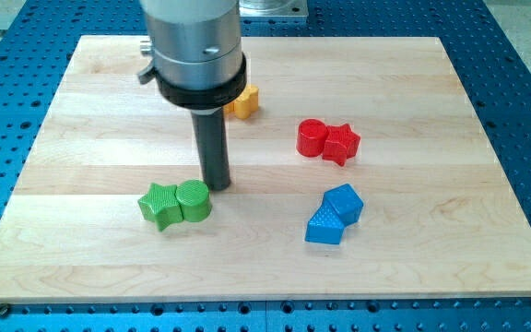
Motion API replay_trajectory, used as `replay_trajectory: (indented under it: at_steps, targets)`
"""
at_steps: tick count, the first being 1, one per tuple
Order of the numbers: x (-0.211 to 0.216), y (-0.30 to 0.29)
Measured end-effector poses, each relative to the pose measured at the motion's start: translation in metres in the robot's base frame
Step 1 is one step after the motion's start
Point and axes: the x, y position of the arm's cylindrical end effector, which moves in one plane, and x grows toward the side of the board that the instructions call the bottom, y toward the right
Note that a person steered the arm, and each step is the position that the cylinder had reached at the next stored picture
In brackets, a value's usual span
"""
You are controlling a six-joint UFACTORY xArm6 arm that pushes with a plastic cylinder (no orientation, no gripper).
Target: Place the heart to the top left corner of the board
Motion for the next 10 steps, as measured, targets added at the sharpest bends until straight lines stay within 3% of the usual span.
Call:
replay_trajectory:
  at_steps: [1, 4, 10]
  targets:
    - [-0.018, 0.01]
    - [-0.004, 0.022]
    - [-0.014, 0.047]
